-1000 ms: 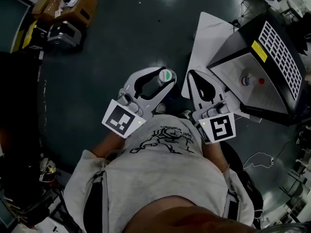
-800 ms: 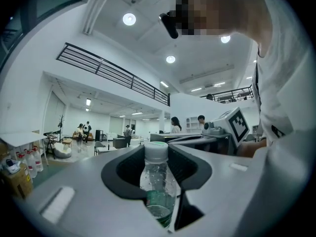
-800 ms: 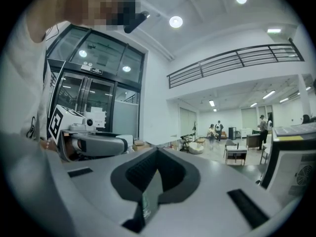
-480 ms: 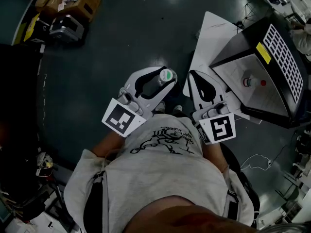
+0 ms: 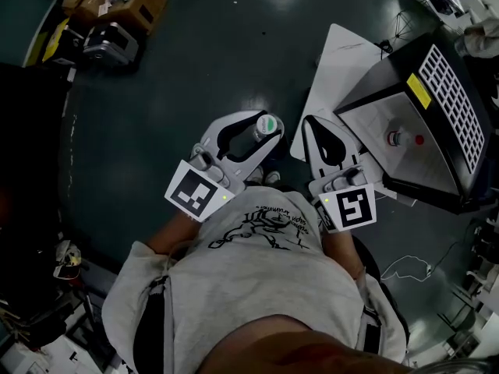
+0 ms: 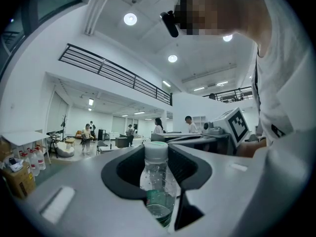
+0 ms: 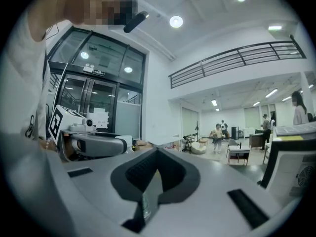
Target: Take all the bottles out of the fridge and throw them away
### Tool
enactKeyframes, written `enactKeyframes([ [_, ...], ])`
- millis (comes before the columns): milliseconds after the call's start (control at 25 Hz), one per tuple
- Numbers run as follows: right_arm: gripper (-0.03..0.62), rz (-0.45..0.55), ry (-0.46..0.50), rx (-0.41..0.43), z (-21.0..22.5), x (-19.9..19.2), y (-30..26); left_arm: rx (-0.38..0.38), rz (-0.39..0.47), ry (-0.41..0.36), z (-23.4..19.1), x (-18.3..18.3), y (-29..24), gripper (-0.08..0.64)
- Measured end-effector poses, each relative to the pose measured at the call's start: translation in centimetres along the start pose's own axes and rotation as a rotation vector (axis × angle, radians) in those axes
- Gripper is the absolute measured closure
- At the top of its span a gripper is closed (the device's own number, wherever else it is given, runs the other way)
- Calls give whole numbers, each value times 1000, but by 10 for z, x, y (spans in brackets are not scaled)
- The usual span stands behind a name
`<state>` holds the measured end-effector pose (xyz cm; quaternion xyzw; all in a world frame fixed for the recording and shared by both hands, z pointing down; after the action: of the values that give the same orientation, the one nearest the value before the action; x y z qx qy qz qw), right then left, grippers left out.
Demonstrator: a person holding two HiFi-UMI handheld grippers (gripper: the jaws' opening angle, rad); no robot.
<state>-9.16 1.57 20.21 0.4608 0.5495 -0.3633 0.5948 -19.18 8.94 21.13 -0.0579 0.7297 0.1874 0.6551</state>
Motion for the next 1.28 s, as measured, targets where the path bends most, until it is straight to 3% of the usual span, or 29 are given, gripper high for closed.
enactKeyframes([
  [760, 584, -15, -28, -10, 19, -4, 3, 3, -2, 18, 4, -9, -18, 410],
  [1280, 584, -80, -54, -4, 12, -52, 22, 3, -59, 35, 5, -49, -6, 410],
])
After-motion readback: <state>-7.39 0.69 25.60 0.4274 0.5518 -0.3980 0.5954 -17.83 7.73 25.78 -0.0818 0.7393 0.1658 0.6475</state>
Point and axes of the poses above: the fingertips, and each gripper's own axes: y backward along the fingers, z to its right, x out of its top, the point moved 5 cm from there along y, backward along the fingers, and after that the axes turned 14 degrees about z, right-handed, at the moved point
